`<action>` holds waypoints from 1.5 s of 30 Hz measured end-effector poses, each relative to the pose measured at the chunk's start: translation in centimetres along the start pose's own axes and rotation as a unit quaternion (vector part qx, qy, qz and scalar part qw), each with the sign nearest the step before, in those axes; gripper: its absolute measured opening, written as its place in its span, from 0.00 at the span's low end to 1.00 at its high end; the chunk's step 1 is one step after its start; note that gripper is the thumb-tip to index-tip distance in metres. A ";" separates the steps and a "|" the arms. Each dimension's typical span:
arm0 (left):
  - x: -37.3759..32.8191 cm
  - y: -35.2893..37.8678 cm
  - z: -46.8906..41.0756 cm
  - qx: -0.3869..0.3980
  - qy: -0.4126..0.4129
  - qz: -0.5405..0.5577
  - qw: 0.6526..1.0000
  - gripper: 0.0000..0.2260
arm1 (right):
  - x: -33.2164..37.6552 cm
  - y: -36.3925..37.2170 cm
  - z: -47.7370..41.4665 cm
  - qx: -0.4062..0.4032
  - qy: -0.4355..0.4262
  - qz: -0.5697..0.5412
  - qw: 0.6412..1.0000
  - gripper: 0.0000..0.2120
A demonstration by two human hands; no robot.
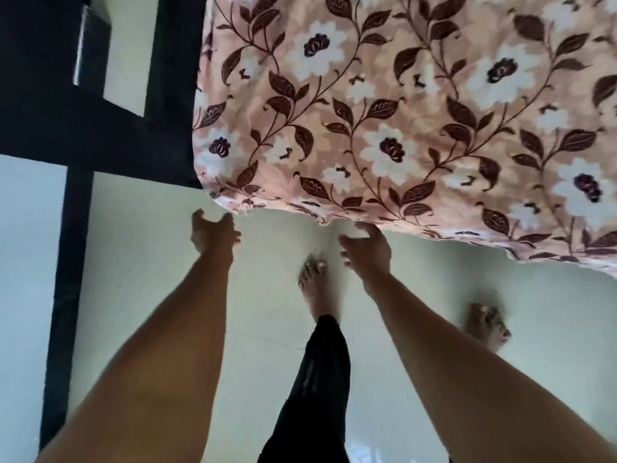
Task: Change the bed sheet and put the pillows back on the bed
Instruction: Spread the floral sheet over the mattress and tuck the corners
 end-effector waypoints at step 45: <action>-11.3 -6.6 35.8 0.298 0.408 -0.434 0.746 0.14 | 7.2 -21.0 28.1 -0.140 -0.083 0.239 0.957 0.29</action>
Point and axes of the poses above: each hand's wrist, its own z-axis away from the middle knuckle, its own y-axis out of the palm, x = y × z, the point moved 3 cm from there along -z, towards the middle knuckle, and after that the axes turned 2 degrees about -x, right-handed, at the moved point
